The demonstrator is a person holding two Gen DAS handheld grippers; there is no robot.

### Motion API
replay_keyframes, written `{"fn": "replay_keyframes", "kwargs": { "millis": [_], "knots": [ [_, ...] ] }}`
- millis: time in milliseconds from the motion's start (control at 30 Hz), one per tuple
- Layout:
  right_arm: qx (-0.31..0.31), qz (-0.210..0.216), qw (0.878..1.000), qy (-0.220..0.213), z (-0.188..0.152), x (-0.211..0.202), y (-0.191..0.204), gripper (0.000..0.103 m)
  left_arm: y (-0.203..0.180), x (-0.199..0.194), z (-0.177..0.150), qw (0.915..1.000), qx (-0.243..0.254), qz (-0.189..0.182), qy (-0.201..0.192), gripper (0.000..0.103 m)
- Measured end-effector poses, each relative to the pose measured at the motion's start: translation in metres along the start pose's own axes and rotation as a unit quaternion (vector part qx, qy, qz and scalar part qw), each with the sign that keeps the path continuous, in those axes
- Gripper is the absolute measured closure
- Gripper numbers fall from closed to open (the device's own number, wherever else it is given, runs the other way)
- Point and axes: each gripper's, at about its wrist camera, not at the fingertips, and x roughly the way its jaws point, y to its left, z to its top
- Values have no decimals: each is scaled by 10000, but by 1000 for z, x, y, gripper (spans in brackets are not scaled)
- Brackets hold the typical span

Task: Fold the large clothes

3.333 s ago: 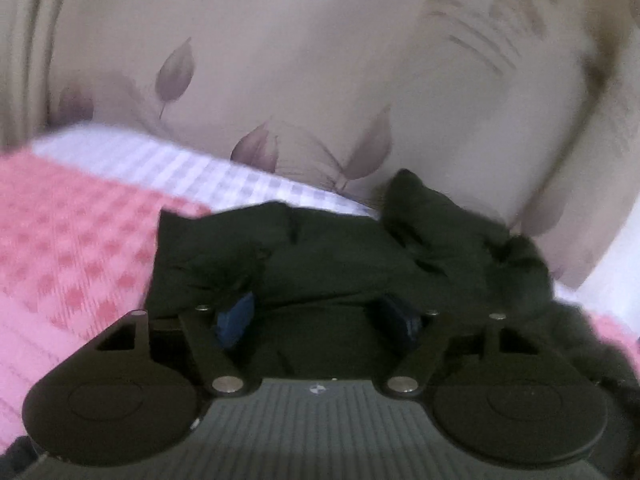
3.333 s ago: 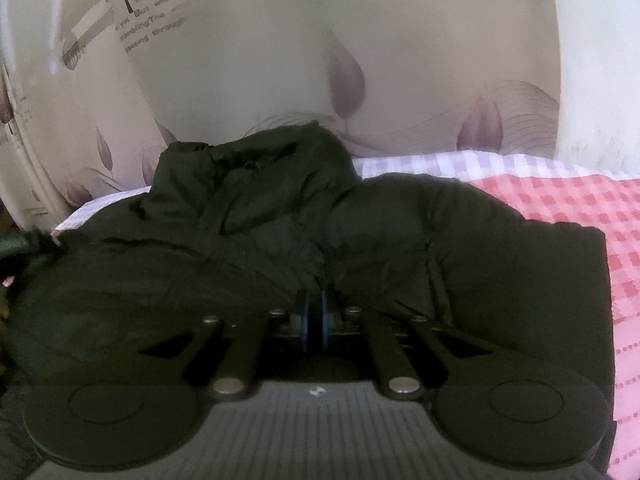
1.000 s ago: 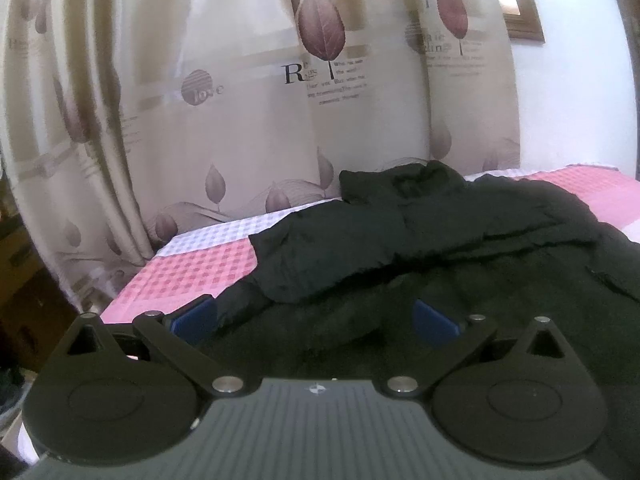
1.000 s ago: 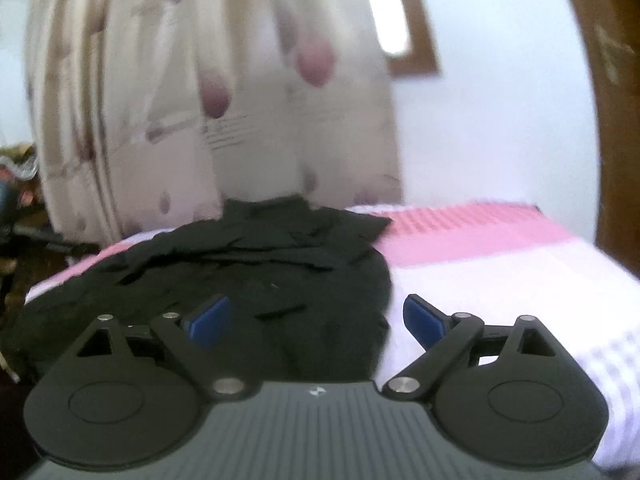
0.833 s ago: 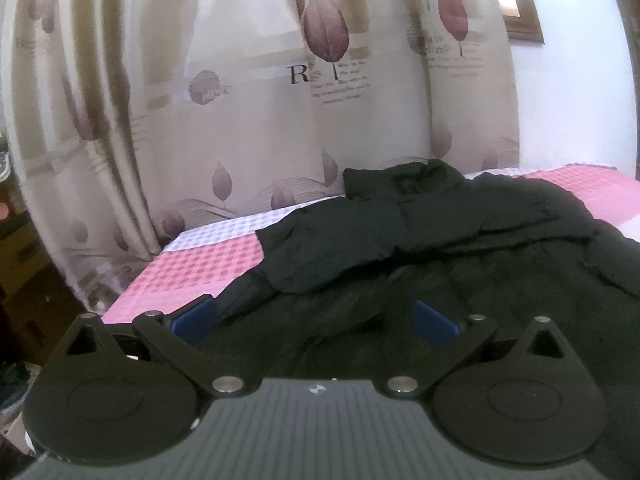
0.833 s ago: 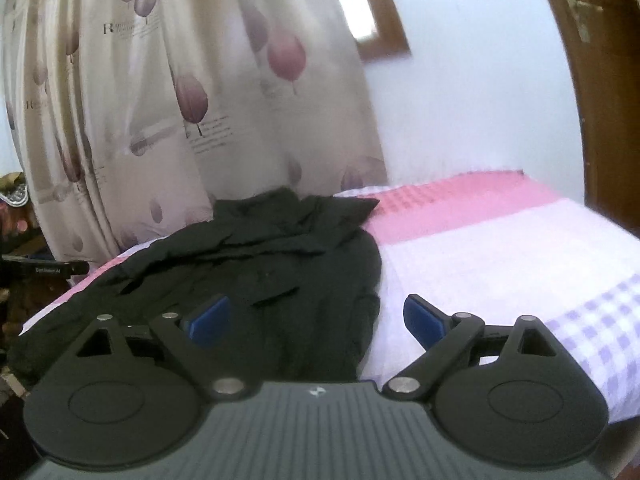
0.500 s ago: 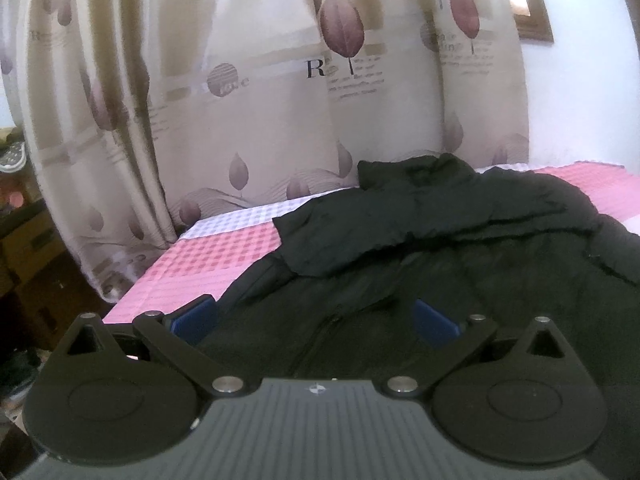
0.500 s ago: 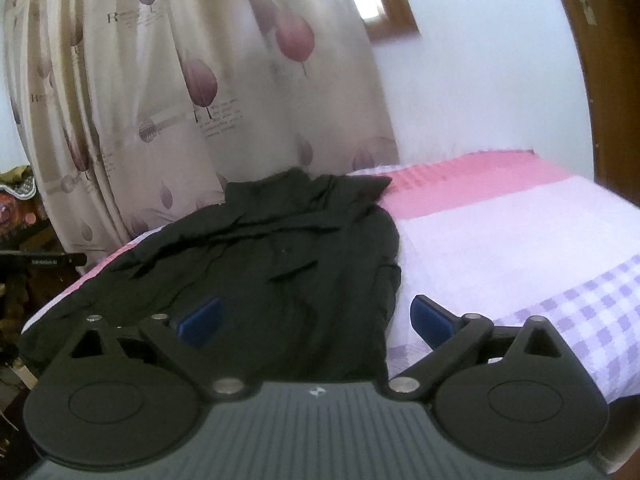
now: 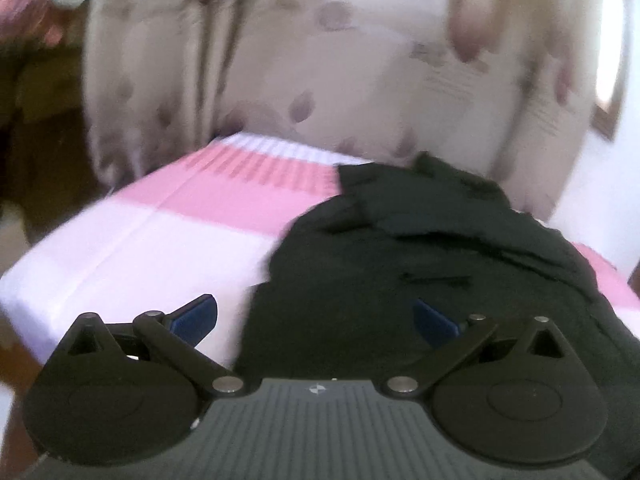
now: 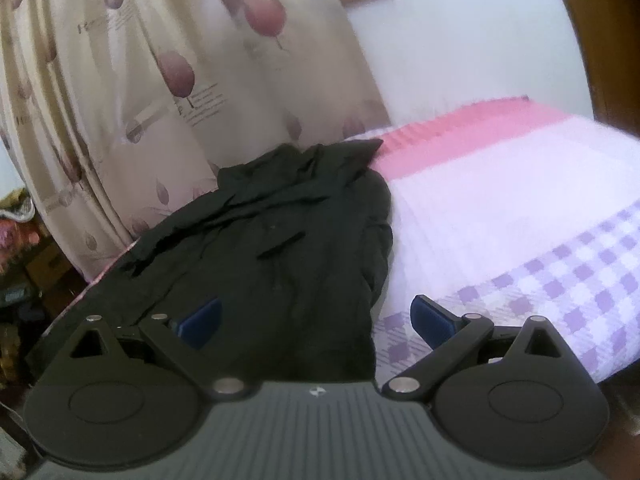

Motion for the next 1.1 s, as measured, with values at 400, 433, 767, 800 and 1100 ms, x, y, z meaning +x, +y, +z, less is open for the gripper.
{"fn": "replay_keyframes", "kwargs": {
  "millis": [400,433,767,800,1100],
  "knots": [
    [520,519,9968,301,-5,12,-12,2,58,11,-42,9884,-570,-1032,960,34],
    [492,524,9968,356,-5,14,-10,6,57,11,-43,9868,-596,-1145,973,53],
    [817,523,9939,532,-4,17,-21,74,41,3,-37,9860,-328,-1365,904,71],
    [832,511,9937,559,-4,18,-22,72,42,4,-39,9859,-308,-1350,940,65],
    [869,713,9914,666,-4,23,-19,38,40,15,-44,9802,-424,-1610,1075,23]
  ]
}}
